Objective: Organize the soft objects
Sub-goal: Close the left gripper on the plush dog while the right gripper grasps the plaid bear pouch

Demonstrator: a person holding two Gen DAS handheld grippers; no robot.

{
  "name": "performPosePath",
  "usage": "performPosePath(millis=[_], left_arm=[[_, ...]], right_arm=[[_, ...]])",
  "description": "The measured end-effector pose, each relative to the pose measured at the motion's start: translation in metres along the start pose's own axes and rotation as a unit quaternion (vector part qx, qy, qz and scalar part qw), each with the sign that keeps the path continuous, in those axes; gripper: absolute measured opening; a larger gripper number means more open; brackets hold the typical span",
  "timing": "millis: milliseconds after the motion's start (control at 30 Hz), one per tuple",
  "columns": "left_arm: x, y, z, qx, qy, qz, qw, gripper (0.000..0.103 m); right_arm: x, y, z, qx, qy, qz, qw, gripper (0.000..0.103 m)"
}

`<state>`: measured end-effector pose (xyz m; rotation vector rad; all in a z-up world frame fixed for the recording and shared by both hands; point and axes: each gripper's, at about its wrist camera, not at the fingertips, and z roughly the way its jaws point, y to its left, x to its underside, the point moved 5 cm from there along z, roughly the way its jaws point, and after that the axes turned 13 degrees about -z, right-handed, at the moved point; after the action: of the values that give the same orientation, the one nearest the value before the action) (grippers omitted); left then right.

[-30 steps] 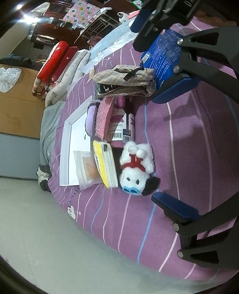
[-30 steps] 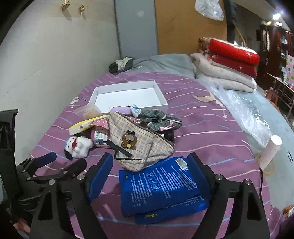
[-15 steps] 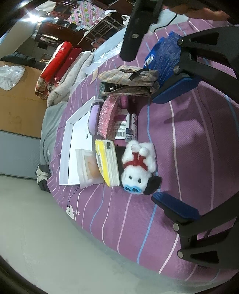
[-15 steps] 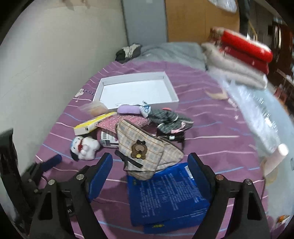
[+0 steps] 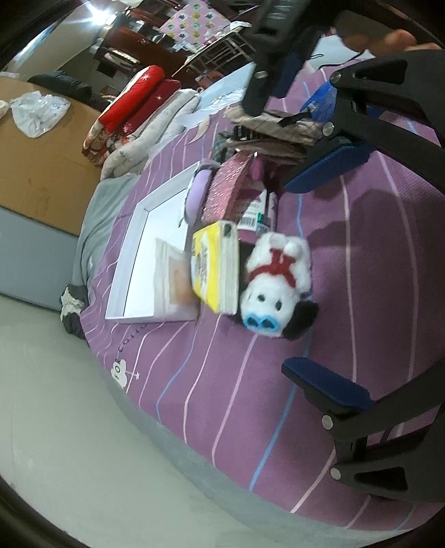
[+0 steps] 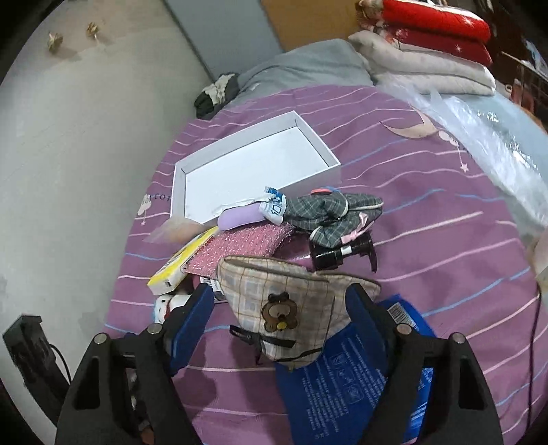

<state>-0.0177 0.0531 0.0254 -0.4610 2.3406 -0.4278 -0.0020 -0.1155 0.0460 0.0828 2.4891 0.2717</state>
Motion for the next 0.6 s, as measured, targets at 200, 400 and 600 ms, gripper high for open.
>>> performPosePath(millis=[200,400,600], left_arm=[[-0.006,0.007,0.008,-0.011,0.009,-0.01,0.9999,0.093],[-0.004,0.015,0.03,-0.031,0.04,-0.018,0.9986,0.086],[0.0,0.009,0.042,-0.031,0.065,0.001,0.9974,0.084]], right_arm=[[0.015,0.005,0.003,0.005,0.007,-0.045,0.999,0.073],[0.025,0.001,0.021,0.007,0.021,-0.061,0.998,0.07],[0.026,-0.006,0.026,0.009,0.022,-0.068,0.997,0.062]])
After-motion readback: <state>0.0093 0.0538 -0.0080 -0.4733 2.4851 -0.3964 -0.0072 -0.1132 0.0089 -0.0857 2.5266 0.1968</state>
